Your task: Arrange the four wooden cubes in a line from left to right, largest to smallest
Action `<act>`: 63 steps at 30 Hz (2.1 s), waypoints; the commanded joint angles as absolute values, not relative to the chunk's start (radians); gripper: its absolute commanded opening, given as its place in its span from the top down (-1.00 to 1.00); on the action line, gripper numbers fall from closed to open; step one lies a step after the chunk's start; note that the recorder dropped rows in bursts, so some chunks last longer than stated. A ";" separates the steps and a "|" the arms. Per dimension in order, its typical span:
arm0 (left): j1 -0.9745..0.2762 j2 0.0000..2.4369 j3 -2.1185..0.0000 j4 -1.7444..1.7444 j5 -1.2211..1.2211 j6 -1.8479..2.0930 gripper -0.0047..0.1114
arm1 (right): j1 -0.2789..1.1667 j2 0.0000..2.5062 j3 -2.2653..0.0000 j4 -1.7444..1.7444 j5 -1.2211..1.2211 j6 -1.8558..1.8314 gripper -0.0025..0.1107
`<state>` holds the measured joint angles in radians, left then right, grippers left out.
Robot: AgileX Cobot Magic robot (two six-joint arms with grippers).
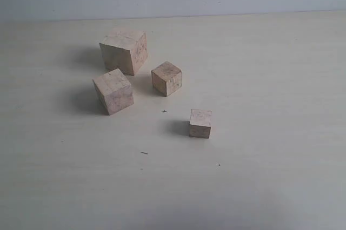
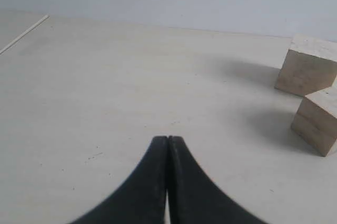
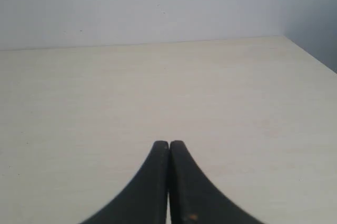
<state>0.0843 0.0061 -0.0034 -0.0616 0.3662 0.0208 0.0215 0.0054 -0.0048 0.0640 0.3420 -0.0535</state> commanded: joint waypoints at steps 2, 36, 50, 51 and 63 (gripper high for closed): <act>0.079 0.000 0.000 -0.059 0.353 0.021 0.92 | 0.023 0.000 0.000 0.061 0.332 -0.054 0.96; 0.079 0.000 0.000 -0.059 0.353 0.023 0.92 | 0.023 0.036 -0.278 0.204 0.041 0.126 0.96; 0.079 0.000 0.000 -0.059 0.353 0.023 0.92 | 0.156 0.817 -1.005 0.218 0.524 -0.095 0.96; 0.079 0.000 0.000 -0.059 0.353 0.023 0.92 | 0.175 0.879 -1.041 0.218 0.546 -0.098 0.96; 0.079 0.000 0.000 -0.059 0.353 0.023 0.92 | 0.267 1.639 -1.500 0.266 0.726 -0.436 0.96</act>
